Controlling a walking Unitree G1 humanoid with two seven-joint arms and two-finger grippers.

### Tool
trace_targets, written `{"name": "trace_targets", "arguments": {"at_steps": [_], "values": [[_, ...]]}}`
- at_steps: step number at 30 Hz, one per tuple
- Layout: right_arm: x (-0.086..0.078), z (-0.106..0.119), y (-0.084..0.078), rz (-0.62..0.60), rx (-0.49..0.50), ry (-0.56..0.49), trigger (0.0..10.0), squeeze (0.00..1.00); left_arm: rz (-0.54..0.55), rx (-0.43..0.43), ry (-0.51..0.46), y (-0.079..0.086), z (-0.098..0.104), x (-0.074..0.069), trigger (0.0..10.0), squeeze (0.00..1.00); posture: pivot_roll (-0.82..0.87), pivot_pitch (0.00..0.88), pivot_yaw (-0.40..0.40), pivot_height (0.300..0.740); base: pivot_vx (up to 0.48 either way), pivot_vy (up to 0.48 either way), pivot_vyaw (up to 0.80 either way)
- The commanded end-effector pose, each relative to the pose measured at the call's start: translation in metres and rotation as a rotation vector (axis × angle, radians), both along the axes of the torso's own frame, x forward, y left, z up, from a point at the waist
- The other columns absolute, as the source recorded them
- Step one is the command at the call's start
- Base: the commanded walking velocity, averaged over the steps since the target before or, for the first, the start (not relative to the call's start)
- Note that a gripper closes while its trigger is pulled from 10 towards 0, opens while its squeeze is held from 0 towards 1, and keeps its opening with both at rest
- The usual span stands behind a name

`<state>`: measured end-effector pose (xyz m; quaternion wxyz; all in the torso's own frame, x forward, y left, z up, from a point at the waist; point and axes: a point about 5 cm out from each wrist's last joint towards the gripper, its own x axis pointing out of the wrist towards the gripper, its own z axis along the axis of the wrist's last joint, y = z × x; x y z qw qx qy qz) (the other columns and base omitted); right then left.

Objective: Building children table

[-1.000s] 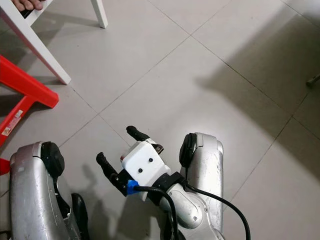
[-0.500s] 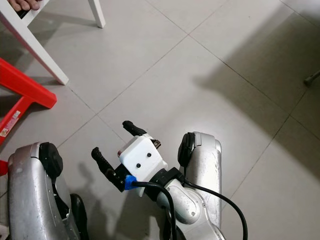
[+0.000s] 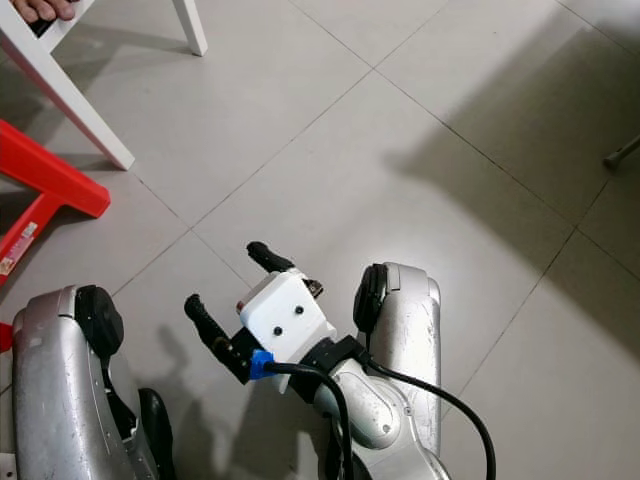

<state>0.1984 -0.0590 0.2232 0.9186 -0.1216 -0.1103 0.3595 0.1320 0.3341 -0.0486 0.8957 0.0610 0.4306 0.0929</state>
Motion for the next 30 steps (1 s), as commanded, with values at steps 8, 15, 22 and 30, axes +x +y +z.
{"name": "trace_targets", "arguments": {"at_steps": [8, 15, 22, 30], "values": [[-0.004, -0.006, 0.001, 0.035, -0.003, 0.034, 10.0, 0.00, 0.107, -0.012, 0.078, 0.011, -0.007, -0.036, 10.0, 0.00, -0.13, 0.591, -0.077, 0.300, 0.000, 0.000, 0.00], [-0.006, -0.007, 0.001, 0.036, -0.001, 0.038, 10.0, 0.00, 0.144, 0.061, 0.021, 0.031, 0.008, -0.035, 10.0, 0.00, -0.12, 0.596, -0.081, 0.300, 0.000, 0.000, 0.00], [-0.004, -0.006, 0.003, 0.032, 0.010, 0.038, 10.0, 0.00, 0.008, 0.050, -0.067, 0.016, 0.017, 0.017, 10.0, 0.00, -0.11, 0.599, -0.081, 0.300, 0.000, 0.000, 0.00], [-0.004, -0.006, 0.003, 0.027, 0.010, 0.039, 10.0, 0.00, -0.064, 0.006, -0.164, -0.009, 0.026, 0.060, 10.0, 0.00, -0.12, 0.598, -0.077, 0.300, 0.000, 0.000, 0.00]]}}
